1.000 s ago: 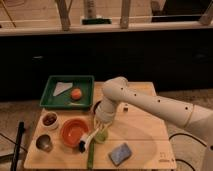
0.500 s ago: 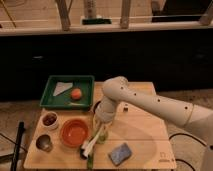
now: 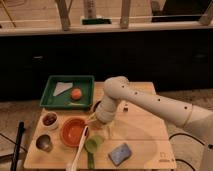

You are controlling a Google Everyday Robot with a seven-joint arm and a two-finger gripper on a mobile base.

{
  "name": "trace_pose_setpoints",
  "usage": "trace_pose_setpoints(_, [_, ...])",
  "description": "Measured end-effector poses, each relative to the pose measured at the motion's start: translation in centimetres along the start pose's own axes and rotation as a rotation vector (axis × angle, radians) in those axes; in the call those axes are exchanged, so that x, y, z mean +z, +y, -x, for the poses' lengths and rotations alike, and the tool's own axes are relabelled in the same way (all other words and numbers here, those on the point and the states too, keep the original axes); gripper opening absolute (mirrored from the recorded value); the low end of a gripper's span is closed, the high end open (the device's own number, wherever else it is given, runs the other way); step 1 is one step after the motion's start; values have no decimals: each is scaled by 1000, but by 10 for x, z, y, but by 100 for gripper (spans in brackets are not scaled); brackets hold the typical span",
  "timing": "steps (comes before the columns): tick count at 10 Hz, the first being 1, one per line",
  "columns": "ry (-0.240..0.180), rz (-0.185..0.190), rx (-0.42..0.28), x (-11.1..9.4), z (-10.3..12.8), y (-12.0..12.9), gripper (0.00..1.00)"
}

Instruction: Place brush in plastic cup

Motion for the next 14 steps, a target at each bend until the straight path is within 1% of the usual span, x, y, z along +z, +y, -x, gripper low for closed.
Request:
trace_pose_setpoints(2, [-9,1,-4,0,0,-1,80])
trace_pose_setpoints(7, [-12,5,-7,-1,-3,-4,80])
trace_pose_setpoints(11, [-4,7,-7,-1,-3,0,80])
trace_pose_setpoints(12, [1,-3,-8,-2,-4,0,80])
trace_pose_setpoints(14, [8,-6,-6,-3,-4,1,80])
